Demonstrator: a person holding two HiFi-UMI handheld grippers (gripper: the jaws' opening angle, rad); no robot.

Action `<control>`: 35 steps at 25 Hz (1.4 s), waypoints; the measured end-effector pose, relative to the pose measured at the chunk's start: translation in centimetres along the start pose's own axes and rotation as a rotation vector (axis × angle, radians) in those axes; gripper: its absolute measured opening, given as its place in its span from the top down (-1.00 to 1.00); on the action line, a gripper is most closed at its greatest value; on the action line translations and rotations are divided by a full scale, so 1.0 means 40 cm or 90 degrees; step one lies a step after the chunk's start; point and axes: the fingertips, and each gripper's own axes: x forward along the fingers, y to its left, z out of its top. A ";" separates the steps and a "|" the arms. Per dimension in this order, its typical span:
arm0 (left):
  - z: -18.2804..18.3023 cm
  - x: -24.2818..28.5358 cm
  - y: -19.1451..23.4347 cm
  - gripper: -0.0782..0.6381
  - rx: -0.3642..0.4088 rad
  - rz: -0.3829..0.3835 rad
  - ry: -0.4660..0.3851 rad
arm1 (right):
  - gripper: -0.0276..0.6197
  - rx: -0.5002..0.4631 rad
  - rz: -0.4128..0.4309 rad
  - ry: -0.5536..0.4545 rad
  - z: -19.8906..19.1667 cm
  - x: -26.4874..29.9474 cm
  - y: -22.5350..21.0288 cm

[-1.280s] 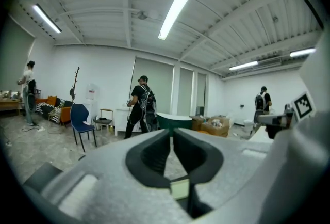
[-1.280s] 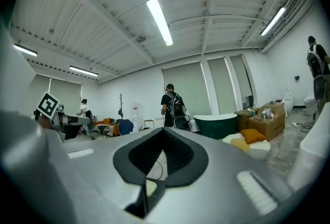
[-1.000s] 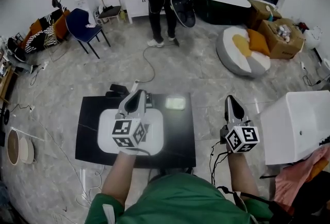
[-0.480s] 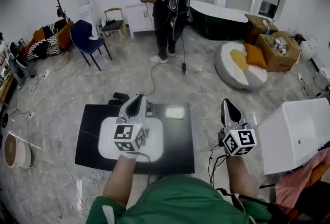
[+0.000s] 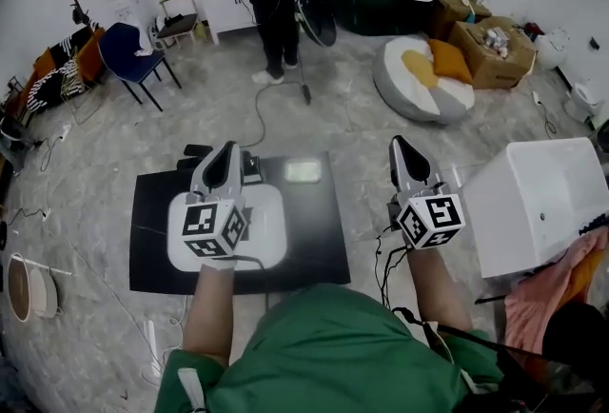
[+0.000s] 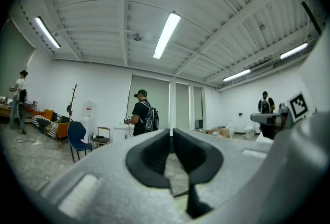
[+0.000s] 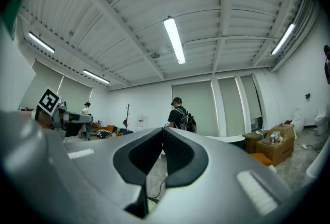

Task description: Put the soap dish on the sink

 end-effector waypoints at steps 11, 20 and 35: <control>-0.026 0.018 0.009 0.74 -0.011 0.000 0.012 | 0.92 -0.003 0.000 0.011 -0.010 0.016 0.001; -0.038 0.027 0.024 0.74 -0.011 0.002 0.016 | 0.92 0.000 0.003 0.014 -0.020 0.034 0.005; -0.046 0.043 0.015 0.74 -0.012 -0.004 0.023 | 0.92 -0.005 0.010 0.023 -0.025 0.044 0.002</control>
